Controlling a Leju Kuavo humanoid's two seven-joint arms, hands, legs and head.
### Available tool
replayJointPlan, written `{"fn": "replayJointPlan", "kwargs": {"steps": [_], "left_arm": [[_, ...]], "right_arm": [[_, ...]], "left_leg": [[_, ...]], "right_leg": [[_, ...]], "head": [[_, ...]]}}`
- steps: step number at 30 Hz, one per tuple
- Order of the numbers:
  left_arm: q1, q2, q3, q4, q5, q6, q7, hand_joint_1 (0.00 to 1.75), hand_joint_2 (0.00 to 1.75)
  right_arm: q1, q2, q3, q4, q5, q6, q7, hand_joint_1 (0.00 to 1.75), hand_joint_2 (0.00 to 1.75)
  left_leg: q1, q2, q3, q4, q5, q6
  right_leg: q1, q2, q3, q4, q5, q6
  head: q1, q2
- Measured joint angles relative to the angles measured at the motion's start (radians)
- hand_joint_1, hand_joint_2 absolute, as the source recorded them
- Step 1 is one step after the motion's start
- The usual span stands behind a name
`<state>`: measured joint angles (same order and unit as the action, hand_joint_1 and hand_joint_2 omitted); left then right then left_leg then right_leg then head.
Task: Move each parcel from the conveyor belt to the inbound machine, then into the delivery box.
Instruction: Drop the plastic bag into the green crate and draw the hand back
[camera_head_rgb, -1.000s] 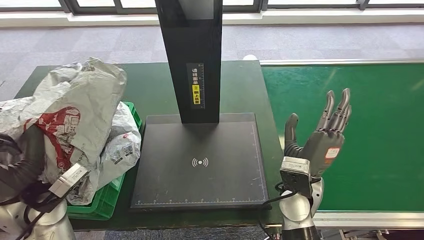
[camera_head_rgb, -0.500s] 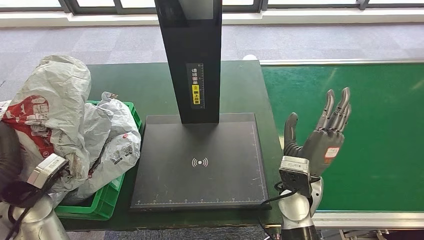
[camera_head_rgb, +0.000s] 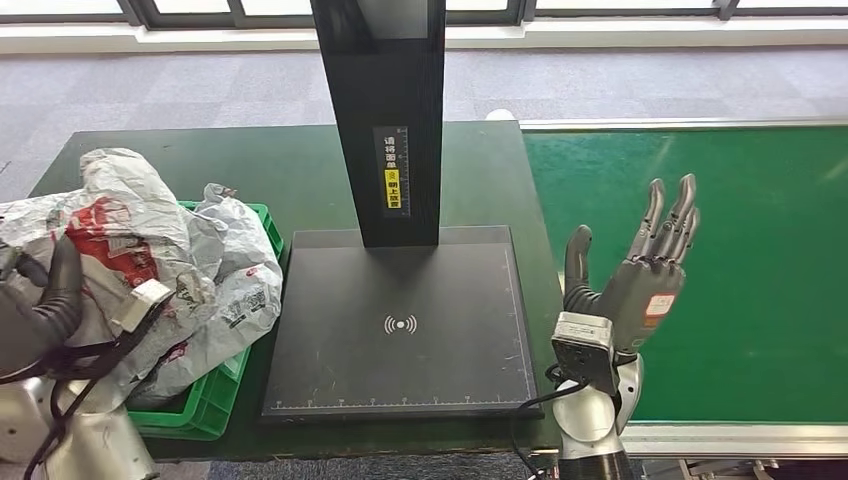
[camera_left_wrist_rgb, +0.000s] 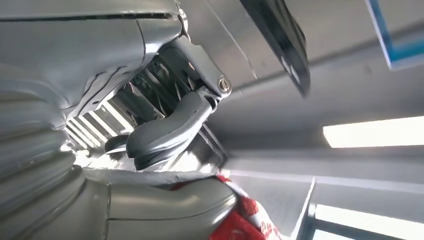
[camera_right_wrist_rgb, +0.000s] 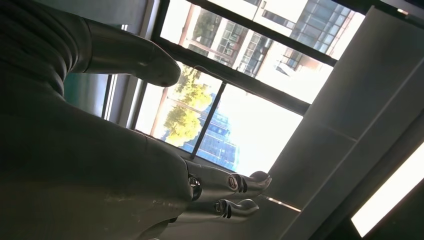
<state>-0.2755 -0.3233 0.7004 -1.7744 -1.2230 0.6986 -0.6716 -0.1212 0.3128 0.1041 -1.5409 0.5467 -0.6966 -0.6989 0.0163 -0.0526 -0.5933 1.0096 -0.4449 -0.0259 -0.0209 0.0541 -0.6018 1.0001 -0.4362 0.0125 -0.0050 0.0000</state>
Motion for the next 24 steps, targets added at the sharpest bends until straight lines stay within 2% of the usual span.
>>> {"fn": "replayJointPlan", "kwargs": {"steps": [5, 6, 9, 10, 13, 17, 22, 24], "left_arm": [[-0.004, -0.008, 0.002, 0.070, -0.032, 0.000, 0.027, 1.75, 1.75], [-0.003, -0.008, 0.002, 0.079, -0.037, 0.000, 0.032, 1.70, 1.75], [-0.002, -0.008, -0.006, 0.095, -0.085, 0.000, 0.080, 0.66, 1.75], [-0.001, -0.008, -0.012, 0.100, -0.105, 0.000, 0.101, 0.37, 1.75], [0.003, -0.008, -0.041, 0.115, -0.145, 0.000, 0.146, 0.37, 1.75], [0.003, -0.008, -0.076, 0.135, -0.163, 0.000, 0.159, 0.00, 1.75], [0.005, -0.007, -0.090, 0.157, -0.185, 0.000, 0.165, 0.00, 1.75], [0.007, -0.007, -0.101, 0.181, -0.220, 0.000, 0.198, 0.00, 1.75]], "right_arm": [[0.014, -0.001, 0.000, -0.018, -0.008, 0.000, 0.000, 0.00, 1.75], [0.016, -0.001, 0.000, -0.020, -0.009, 0.000, 0.000, 0.00, 1.75], [0.018, -0.001, 0.000, -0.025, -0.008, 0.000, 0.000, 0.00, 1.75], [0.018, -0.001, 0.000, -0.026, -0.007, 0.000, 0.000, 0.00, 1.75], [0.021, -0.001, 0.000, -0.027, -0.006, 0.000, 0.000, 0.00, 1.75], [0.023, -0.001, 0.000, -0.028, -0.006, 0.000, 0.000, 0.00, 1.75], [0.026, -0.001, 0.000, -0.030, 0.001, 0.004, 0.000, 0.00, 1.75], [0.028, -0.001, 0.000, -0.033, 0.004, 0.005, 0.000, 0.00, 1.75]], "left_leg": [[0.000, 0.003, 0.001, 0.000, 0.000, -0.001], [0.000, 0.002, 0.001, 0.000, 0.000, -0.001], [0.000, 0.002, 0.000, 0.000, 0.000, -0.001], [0.000, 0.002, 0.000, 0.000, 0.000, -0.001], [0.000, 0.002, 0.000, 0.000, 0.000, -0.001], [0.000, 0.002, 0.000, 0.000, 0.000, 0.000], [0.000, 0.002, 0.000, 0.000, 0.000, 0.000], [0.000, 0.002, 0.000, 0.000, 0.000, -0.001]], "right_leg": [[0.000, 0.004, -0.001, 0.000, 0.001, -0.001], [0.000, 0.003, -0.001, 0.000, 0.001, -0.001], [0.000, 0.003, -0.001, 0.000, 0.001, -0.001], [0.000, 0.003, -0.001, 0.000, 0.000, -0.001], [0.000, 0.003, -0.001, 0.000, 0.000, -0.001], [0.000, 0.003, -0.001, 0.000, 0.001, -0.001], [0.000, 0.003, -0.001, 0.000, 0.001, -0.001], [0.000, 0.003, -0.001, 0.000, 0.001, -0.001]], "head": [[0.000, 0.000], [0.000, 0.000], [0.000, 0.000], [0.000, 0.000], [0.000, 0.000], [0.000, 0.000], [0.000, 0.000], [0.000, 0.000]]}}
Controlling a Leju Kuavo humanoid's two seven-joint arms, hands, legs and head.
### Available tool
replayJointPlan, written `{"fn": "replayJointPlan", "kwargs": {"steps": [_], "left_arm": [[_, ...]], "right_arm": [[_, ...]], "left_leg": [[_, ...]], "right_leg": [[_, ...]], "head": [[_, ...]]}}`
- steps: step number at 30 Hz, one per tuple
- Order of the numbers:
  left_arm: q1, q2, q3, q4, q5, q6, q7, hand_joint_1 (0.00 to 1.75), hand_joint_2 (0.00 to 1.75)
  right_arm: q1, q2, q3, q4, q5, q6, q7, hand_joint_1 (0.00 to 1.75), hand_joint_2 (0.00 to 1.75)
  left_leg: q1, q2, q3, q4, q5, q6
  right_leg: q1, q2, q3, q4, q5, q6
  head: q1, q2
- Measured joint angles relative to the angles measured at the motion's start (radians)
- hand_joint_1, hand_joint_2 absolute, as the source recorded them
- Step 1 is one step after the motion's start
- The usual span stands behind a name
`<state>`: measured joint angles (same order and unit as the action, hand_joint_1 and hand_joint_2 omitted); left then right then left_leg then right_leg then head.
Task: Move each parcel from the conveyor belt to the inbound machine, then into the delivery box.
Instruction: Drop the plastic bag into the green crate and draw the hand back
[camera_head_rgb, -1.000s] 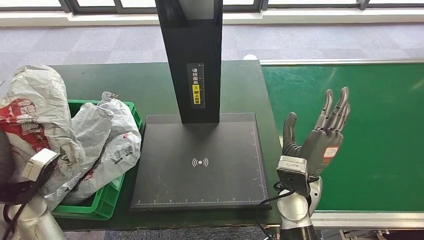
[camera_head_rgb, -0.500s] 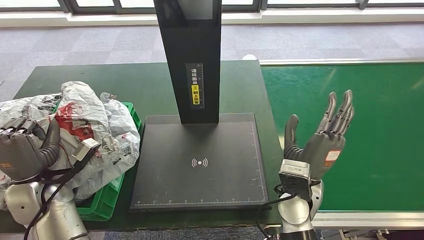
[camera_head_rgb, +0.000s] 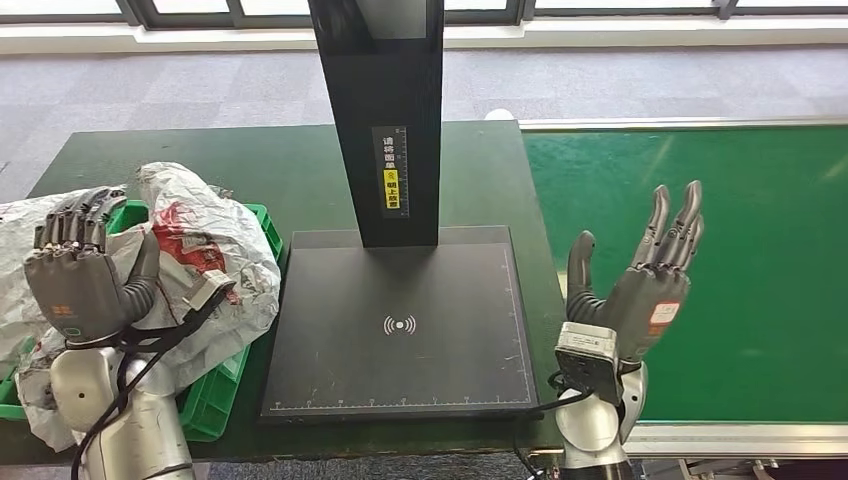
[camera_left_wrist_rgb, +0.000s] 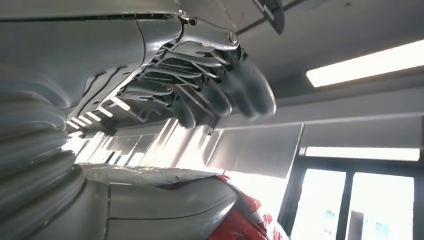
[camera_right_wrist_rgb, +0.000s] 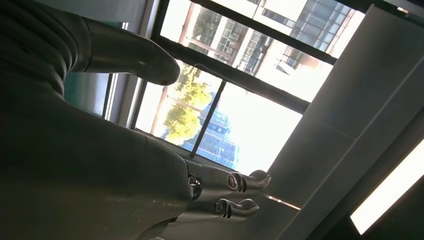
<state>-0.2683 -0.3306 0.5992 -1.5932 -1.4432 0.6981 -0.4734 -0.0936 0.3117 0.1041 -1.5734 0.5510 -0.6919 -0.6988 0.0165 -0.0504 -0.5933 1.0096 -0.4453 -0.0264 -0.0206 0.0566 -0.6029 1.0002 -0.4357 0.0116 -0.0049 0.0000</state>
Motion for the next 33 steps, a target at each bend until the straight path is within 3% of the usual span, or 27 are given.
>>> {"fn": "replayJointPlan", "kwargs": {"steps": [2, 6, 14, 19, 33], "left_arm": [[0.002, 0.000, -0.026, 0.024, -0.037, 0.000, 0.059, 0.00, 1.75], [0.009, 0.001, -0.087, 0.065, -0.042, 0.000, 0.136, 0.00, 0.00], [0.016, 0.003, -0.107, 0.160, 0.211, 0.000, -0.050, 0.00, 0.00], [0.010, 0.002, -0.125, 0.288, 0.434, 0.000, -0.196, 0.00, 0.00], [-0.003, 0.008, -0.210, 0.528, 0.656, -0.001, -0.204, 0.00, 0.00]], "right_arm": [[0.001, 0.000, 0.000, -0.001, -0.002, -0.002, 0.000, 0.00, 1.75], [0.004, 0.000, 0.000, -0.001, -0.010, -0.003, 0.000, 0.00, 1.75], [0.007, -0.001, 0.000, -0.002, -0.013, -0.003, 0.000, 0.00, 1.75], [0.004, -0.003, 0.000, -0.001, -0.026, -0.003, 0.000, 0.00, 1.75], [-0.011, -0.018, 0.000, 0.021, -0.061, -0.003, 0.000, 0.00, 1.75]], "left_leg": [[0.000, 0.000, 0.000, 0.000, 0.000, 0.000], [0.000, 0.000, -0.001, 0.000, 0.000, 0.000], [0.000, -0.001, -0.001, 0.000, 0.000, 0.000], [-0.001, -0.001, 0.002, 0.000, 0.000, 0.000], [0.000, 0.001, 0.003, -0.001, 0.001, -0.002]], "right_leg": [[0.000, 0.000, 0.000, 0.000, 0.000, 0.000], [0.000, 0.000, 0.000, 0.000, 0.000, 0.000], [0.000, -0.001, 0.000, 0.000, 0.000, 0.000], [-0.001, -0.001, 0.002, 0.000, -0.001, 0.001], [0.000, 0.000, 0.002, 0.000, 0.001, -0.001]], "head": [[0.000, 0.000], [0.000, 0.000], [0.000, 0.000], [0.000, 0.000], [0.000, 0.000]]}}
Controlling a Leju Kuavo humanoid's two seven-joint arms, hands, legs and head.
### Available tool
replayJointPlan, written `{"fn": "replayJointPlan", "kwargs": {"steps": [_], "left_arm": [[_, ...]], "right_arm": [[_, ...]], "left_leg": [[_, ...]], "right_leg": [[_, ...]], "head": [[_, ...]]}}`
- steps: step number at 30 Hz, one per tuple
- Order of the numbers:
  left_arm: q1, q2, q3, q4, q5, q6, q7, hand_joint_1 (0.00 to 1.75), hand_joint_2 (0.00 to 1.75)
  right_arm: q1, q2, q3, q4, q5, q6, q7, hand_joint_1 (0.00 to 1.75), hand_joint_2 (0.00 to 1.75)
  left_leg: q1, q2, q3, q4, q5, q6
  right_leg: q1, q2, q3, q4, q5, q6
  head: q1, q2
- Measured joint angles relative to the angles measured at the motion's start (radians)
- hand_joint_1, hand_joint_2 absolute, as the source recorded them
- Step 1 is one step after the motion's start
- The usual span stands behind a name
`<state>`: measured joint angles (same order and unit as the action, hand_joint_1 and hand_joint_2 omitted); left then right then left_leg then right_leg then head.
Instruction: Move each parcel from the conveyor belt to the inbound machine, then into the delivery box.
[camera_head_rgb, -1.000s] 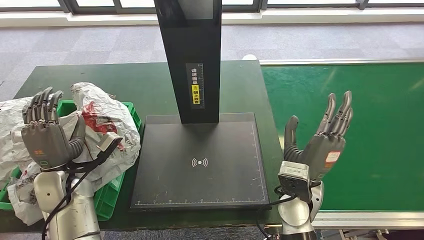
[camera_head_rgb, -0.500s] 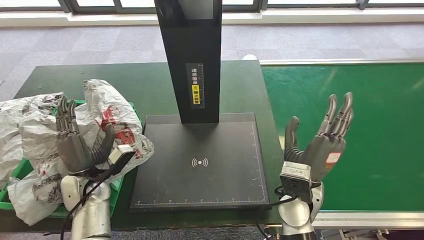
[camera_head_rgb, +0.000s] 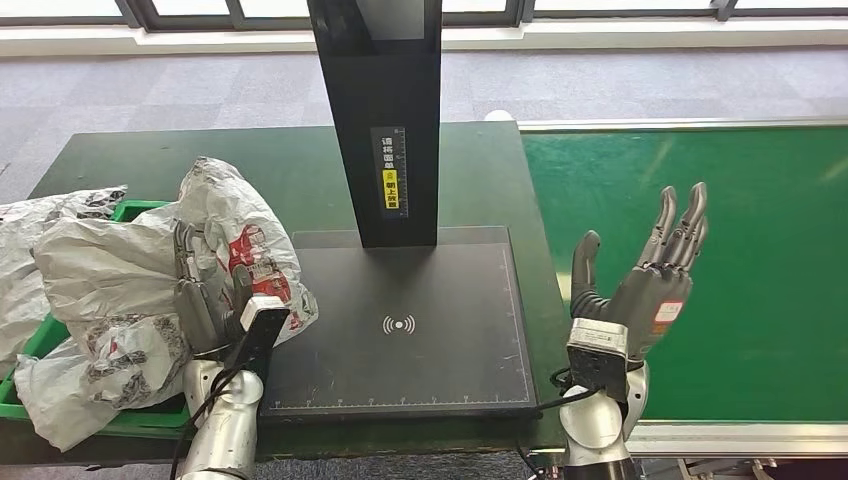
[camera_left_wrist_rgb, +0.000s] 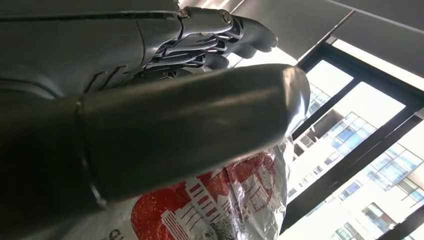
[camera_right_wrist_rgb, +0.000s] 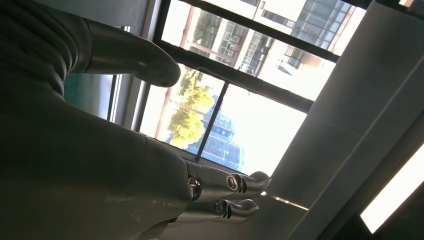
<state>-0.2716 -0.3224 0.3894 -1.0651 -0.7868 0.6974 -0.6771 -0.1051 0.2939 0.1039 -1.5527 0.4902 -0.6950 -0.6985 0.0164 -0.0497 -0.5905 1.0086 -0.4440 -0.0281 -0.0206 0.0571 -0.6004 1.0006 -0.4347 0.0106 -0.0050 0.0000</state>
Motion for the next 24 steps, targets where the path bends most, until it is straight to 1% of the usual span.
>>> {"fn": "replayJointPlan", "kwargs": {"steps": [10, 13, 16, 20, 23, 24], "left_arm": [[0.011, 0.014, -0.065, 0.050, 0.097, 0.000, 0.000, 0.00, 0.00], [0.027, 0.017, -0.079, 0.023, 0.111, 0.000, 0.000, 0.00, 0.00], [0.051, 0.020, -0.105, -0.050, 0.153, 0.001, 0.000, 0.00, 0.00], [0.103, 0.034, -0.195, -0.186, 0.271, 0.001, 0.000, 0.00, 1.75], [0.154, 0.045, -0.280, -0.306, 0.357, 0.001, 0.000, 0.00, 1.75], [0.164, 0.047, -0.295, -0.330, 0.374, 0.001, 0.000, 0.00, 1.75]], "right_arm": [[-0.005, -0.017, 0.000, 0.029, -0.025, 0.000, 0.000, 0.00, 1.75], [-0.006, -0.021, 0.000, 0.037, -0.023, 0.000, 0.000, 0.00, 1.75], [-0.006, -0.023, 0.000, 0.042, -0.016, 0.000, 0.000, 0.00, 1.75], [-0.006, -0.024, 0.000, 0.046, -0.007, 0.000, 0.000, 0.00, 1.75], [-0.007, -0.024, 0.000, 0.046, -0.006, 0.000, 0.000, 0.00, 1.75], [-0.007, -0.024, 0.000, 0.047, -0.005, 0.000, 0.000, 0.00, 1.75]], "left_leg": [[0.000, -0.001, -0.001, 0.000, 0.000, 0.000], [0.000, 0.000, -0.001, 0.000, 0.000, 0.000], [0.000, -0.001, -0.001, 0.000, 0.000, 0.000], [0.000, -0.001, -0.002, 0.000, 0.000, 0.000], [0.000, -0.002, -0.002, 0.000, 0.000, 0.000], [0.000, -0.002, -0.002, 0.000, 0.000, 0.000]], "right_leg": [[0.000, -0.001, 0.000, -0.001, 0.000, 0.000], [0.000, 0.000, -0.001, 0.000, 0.000, 0.000], [0.000, -0.001, -0.001, 0.000, 0.000, 0.000], [0.000, -0.001, -0.001, 0.000, 0.000, 0.000], [0.000, -0.002, -0.001, 0.000, -0.001, 0.001], [0.000, -0.001, -0.001, 0.000, -0.001, 0.001]], "head": [[0.000, 0.000], [0.000, 0.000], [0.000, 0.000], [0.000, 0.000], [0.000, 0.000], [0.000, 0.000]]}}
